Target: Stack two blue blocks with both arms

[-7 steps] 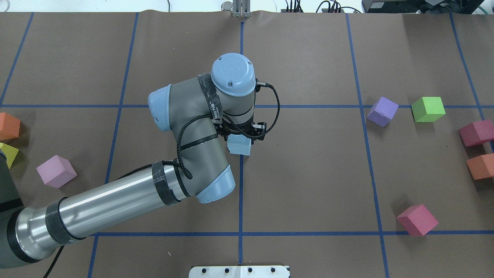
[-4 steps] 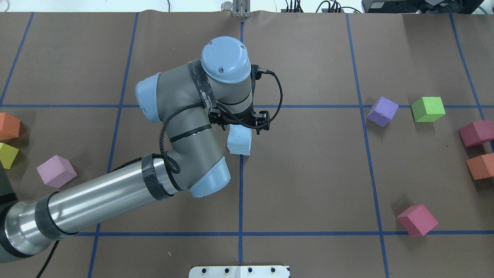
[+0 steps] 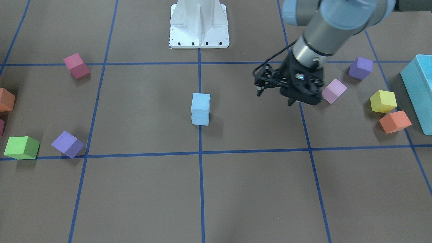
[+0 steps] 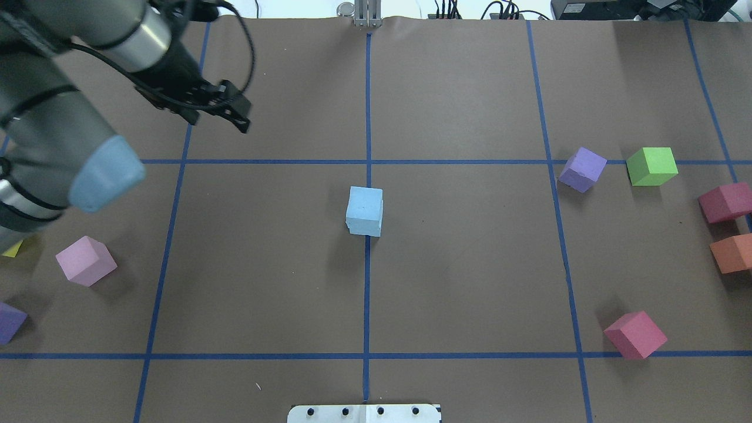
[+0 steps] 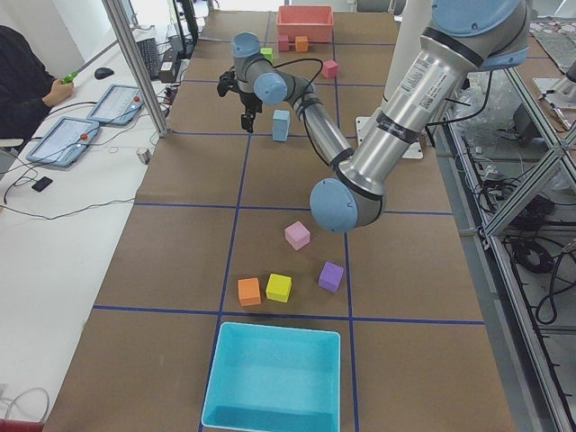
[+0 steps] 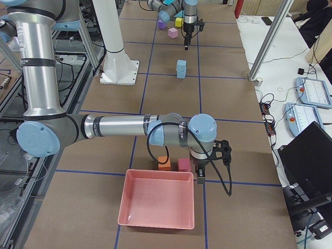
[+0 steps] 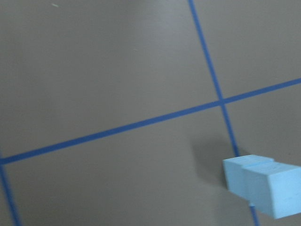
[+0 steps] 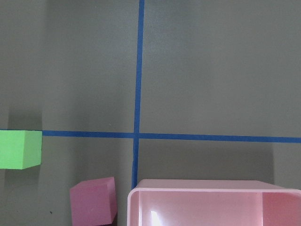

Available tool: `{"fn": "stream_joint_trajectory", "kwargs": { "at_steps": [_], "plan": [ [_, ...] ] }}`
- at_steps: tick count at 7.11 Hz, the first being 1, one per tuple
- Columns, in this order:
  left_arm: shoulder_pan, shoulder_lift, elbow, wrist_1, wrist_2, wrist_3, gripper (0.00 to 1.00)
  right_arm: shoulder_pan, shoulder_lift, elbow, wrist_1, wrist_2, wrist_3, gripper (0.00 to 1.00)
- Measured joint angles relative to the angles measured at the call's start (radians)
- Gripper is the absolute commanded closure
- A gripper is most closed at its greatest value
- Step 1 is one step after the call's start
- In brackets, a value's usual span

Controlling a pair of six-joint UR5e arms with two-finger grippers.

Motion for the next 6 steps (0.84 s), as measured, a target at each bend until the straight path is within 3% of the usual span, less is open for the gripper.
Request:
{"fn": "stream_joint_trajectory", "kwargs": {
  "at_steps": [3,6],
  "plan": [
    [-0.284,0.282,-0.003,-0.001,-0.067,0.389,0.02,-0.011,0.001,0.002,0.009,-0.004,-0.001,0.0],
    [-0.483,0.416,0.119,-0.01,-0.123,0.657,0.02,-0.014,-0.006,0.007,0.034,-0.006,-0.007,0.0]
  ]
}}
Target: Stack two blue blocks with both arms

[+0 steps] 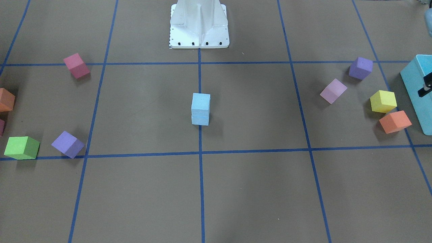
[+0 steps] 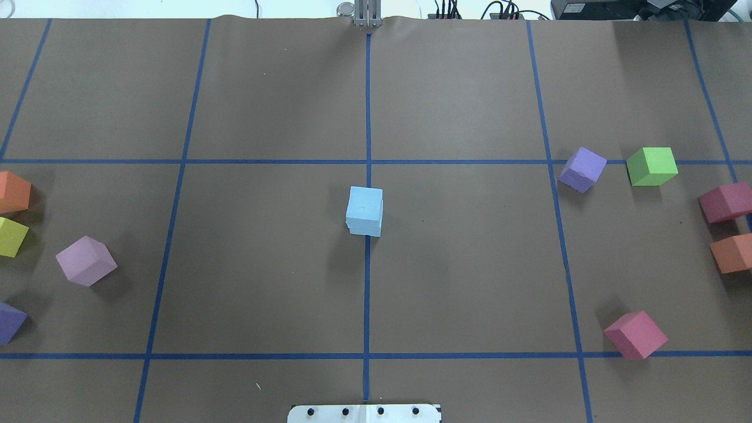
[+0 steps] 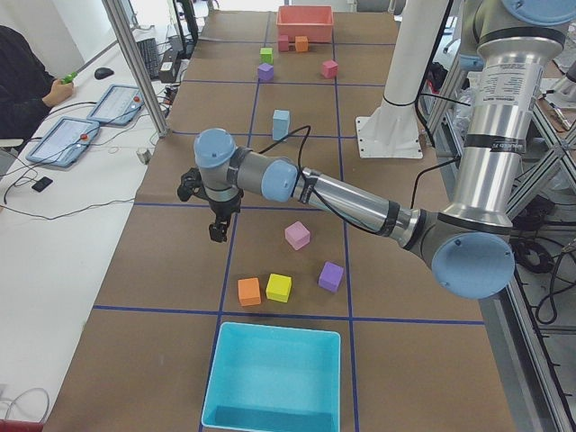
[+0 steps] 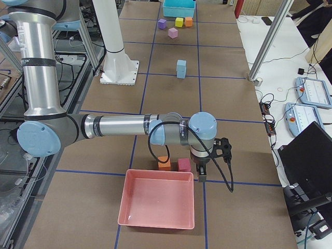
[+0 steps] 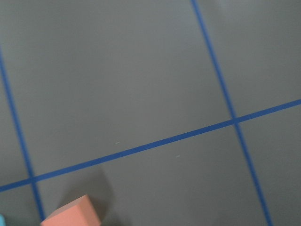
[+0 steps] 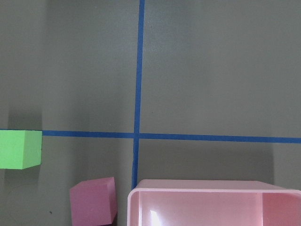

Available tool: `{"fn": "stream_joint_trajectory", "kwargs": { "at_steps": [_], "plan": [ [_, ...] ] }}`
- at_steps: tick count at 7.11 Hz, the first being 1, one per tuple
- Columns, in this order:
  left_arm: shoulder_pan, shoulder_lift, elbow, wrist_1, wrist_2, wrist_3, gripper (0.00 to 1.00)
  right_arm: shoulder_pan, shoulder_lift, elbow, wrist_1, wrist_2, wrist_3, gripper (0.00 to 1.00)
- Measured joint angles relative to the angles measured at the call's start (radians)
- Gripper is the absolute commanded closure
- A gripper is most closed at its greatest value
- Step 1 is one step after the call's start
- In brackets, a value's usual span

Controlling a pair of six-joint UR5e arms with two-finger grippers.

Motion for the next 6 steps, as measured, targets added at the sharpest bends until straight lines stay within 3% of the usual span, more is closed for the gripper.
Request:
{"fn": "stream_joint_trajectory", "kwargs": {
  "at_steps": [4,6],
  "plan": [
    [-0.103,0.012,0.163,-0.003,-0.002,0.195,0.02,-0.001,-0.028,0.0,0.05,-0.001,-0.002,0.0],
    [-0.122,0.009,0.18,-0.003,-0.003,0.214,0.02,-0.001,-0.03,-0.001,0.051,0.0,0.002,0.0]
  ]
}}
